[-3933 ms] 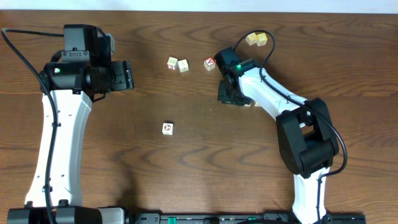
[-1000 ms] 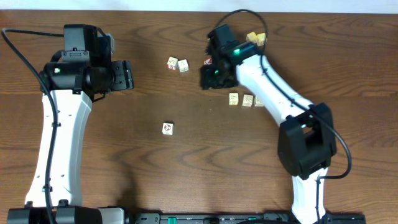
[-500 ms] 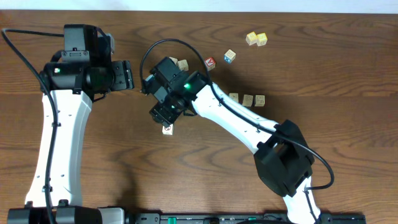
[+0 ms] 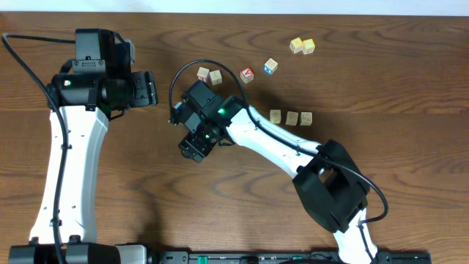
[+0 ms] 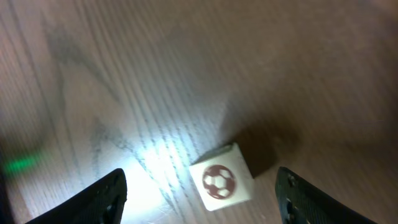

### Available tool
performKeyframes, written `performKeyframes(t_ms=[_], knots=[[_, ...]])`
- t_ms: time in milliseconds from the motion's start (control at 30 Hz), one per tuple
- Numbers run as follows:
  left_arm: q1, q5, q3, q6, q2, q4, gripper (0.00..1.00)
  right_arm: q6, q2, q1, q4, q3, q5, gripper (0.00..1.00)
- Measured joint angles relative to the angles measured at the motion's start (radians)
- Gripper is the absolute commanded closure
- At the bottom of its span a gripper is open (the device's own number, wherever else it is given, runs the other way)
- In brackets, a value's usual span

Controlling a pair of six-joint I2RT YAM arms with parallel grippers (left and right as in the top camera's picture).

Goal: Lift 4 blocks
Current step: 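Move the right gripper left over the soccer-ball block, then lower the right gripper and close it on the soccer-ball block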

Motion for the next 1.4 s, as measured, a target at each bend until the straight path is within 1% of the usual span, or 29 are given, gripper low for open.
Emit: performKeyframes(t_ms=[400,467,567,767,933,967,1067,1233,1300,1367,1400], knots=[[0.0,0.0,0.0,0.0,0.0,0.0,0.25,0.003,0.0,0.014,0.097,-0.091,-0.001,0.24],[0.0,0.0,0.0,0.0,0.0,0.0,0.26,0.004,0.0,0.014,0.1,-0.098,-0.001,0.23],[0.0,0.0,0.0,0.0,0.0,0.0,0.26,0.004,0.0,0.014,0.109,-0.098,0.0,0.18],[0.0,0.0,0.0,0.0,0.0,0.0,0.26,-0.019,0.006,0.013,0.109,-0.099,0.09,0.2],[0.0,0.0,0.0,0.0,0.0,0.0,0.25,-0.042,0.042,0.011,0.095,-0.1,0.106,0.23],[0.0,0.0,0.0,0.0,0.0,0.0,0.26,-0.049,0.046,0.01,0.096,-0.1,0.108,0.25],[0.0,0.0,0.0,0.0,0.0,0.0,0.26,-0.068,0.047,0.01,0.098,-0.1,0.108,0.37],[0.0,0.0,0.0,0.0,0.0,0.0,0.26,-0.075,0.047,0.01,0.102,-0.102,0.108,0.48],[0.0,0.0,0.0,0.0,0.0,0.0,0.26,-0.077,0.047,0.005,0.111,-0.102,0.108,0.57],[0.0,0.0,0.0,0.0,0.0,0.0,0.25,-0.063,0.047,0.001,0.119,-0.102,0.12,0.62],[0.0,0.0,0.0,0.0,0.0,0.0,0.26,-0.056,0.047,-0.002,0.125,-0.102,0.13,0.61]])
